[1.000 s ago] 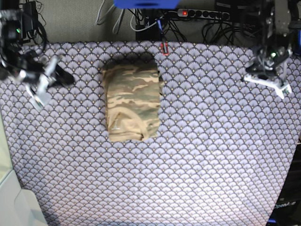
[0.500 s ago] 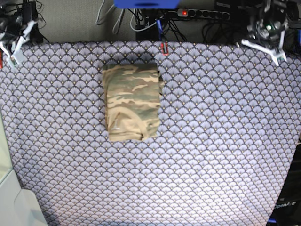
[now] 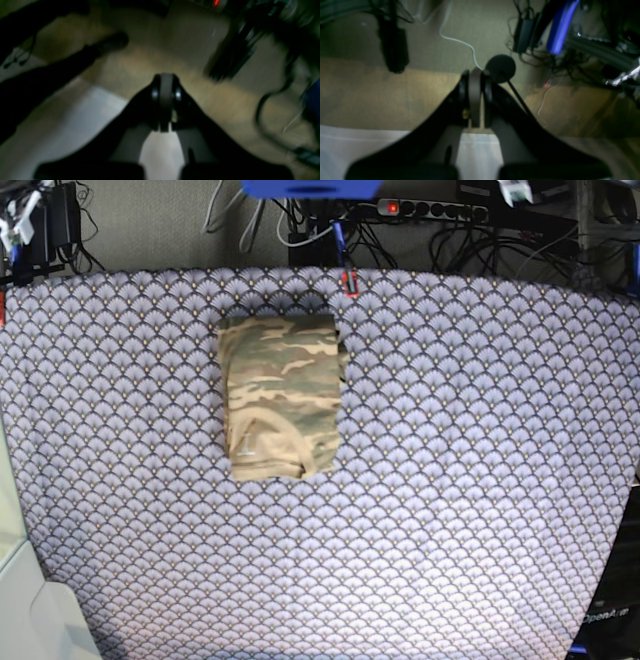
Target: Fold the T-shirt properly
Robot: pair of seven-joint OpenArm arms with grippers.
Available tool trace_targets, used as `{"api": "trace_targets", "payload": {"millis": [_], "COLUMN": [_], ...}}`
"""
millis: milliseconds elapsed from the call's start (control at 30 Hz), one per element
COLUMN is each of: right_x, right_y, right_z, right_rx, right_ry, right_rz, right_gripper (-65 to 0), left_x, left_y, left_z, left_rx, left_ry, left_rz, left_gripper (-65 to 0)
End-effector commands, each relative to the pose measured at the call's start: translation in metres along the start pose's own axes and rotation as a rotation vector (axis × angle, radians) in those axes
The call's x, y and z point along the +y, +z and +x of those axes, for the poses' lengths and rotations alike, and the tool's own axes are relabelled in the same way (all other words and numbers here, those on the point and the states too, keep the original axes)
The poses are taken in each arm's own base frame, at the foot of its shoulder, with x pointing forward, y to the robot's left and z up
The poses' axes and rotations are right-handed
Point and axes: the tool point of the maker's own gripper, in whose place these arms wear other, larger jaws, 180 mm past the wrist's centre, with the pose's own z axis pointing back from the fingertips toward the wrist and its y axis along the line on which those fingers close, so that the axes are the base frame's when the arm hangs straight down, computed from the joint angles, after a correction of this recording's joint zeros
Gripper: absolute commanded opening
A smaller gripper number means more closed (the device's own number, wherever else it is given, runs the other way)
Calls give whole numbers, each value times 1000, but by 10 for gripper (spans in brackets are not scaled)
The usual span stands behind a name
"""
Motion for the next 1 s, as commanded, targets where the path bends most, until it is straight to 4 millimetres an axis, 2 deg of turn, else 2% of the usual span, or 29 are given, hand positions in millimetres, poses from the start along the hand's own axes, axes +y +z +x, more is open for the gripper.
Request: {"api": "trace_targets", "payload": {"millis": [0,200,300,467,533,700,833,967], "right_x": [-3,1,8,40,57,93,125,152], "right_y": [-3,-44,-63,-93,-105,-130,-147,-156], "right_z": [-5,-48,-67,-94,-97,-106,-94,-88], "right_rx": [3,109,133,152,148,137,78,63], "right_ry": [-8,-92,-138,-181,-200,-274,-288,-293], "right_rz": [-16,-22,2,112,158,252,331,391], "right_gripper": [-650,-650,-650,-650,-650,-650,-650,-650], "left_x": [-3,-33,-47,-60,-60,-54,-39,-23], "left_y": [-5,-47,-60,-77,-84,-107,-126,-139], "left_z": [-10,-50,-65,-73,-76,-73,-51,-32], "left_rx": [7,26,34,19,18,-5,-57,-91], "left_ry": [-24,-171,-210,-241,-251,-297,-350,-394], "left_rz": [9,25,31,55,75,145,217,280], "left_gripper": [-649,-649,-649,-648,-648,-648,-648,-647]}}
